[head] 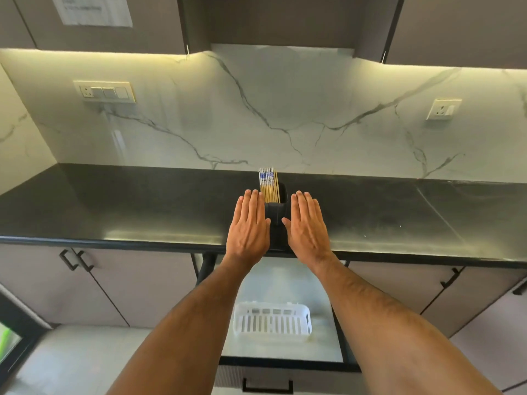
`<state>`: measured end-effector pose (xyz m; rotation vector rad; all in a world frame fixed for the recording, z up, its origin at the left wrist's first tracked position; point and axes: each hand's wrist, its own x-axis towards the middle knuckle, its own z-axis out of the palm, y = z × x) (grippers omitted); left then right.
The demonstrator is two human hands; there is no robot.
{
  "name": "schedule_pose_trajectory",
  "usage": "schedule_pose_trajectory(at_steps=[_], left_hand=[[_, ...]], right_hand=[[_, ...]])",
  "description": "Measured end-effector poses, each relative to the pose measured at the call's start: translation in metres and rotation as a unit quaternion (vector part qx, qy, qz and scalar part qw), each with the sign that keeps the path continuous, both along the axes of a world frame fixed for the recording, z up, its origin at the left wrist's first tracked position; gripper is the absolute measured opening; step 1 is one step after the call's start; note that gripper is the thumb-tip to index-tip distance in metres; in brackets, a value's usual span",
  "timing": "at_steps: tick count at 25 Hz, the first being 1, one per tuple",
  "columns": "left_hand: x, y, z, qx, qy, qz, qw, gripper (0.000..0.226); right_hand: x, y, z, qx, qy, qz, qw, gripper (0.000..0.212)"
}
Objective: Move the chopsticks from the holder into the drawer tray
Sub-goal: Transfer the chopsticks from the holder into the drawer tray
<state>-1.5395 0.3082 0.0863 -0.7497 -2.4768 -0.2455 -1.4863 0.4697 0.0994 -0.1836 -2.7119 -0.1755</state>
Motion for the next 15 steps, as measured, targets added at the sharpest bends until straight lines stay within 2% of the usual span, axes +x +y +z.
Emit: schedule_pose_trajectory(at_steps=[6, 15], left_hand=[[-0.095, 0.011, 0.015, 0.009, 0.025, -0.018, 0.999, 0.064], [-0.184, 0.027, 0.014, 0.001, 0.017, -0.059, 0.998, 0.064]], right_hand=[[-0.085, 0.009, 0.014, 0.022, 0.014, -0.012, 1.0, 0.066], [-0.172, 0.017, 0.021, 0.018, 0.017, -0.027, 0.999, 0.071]])
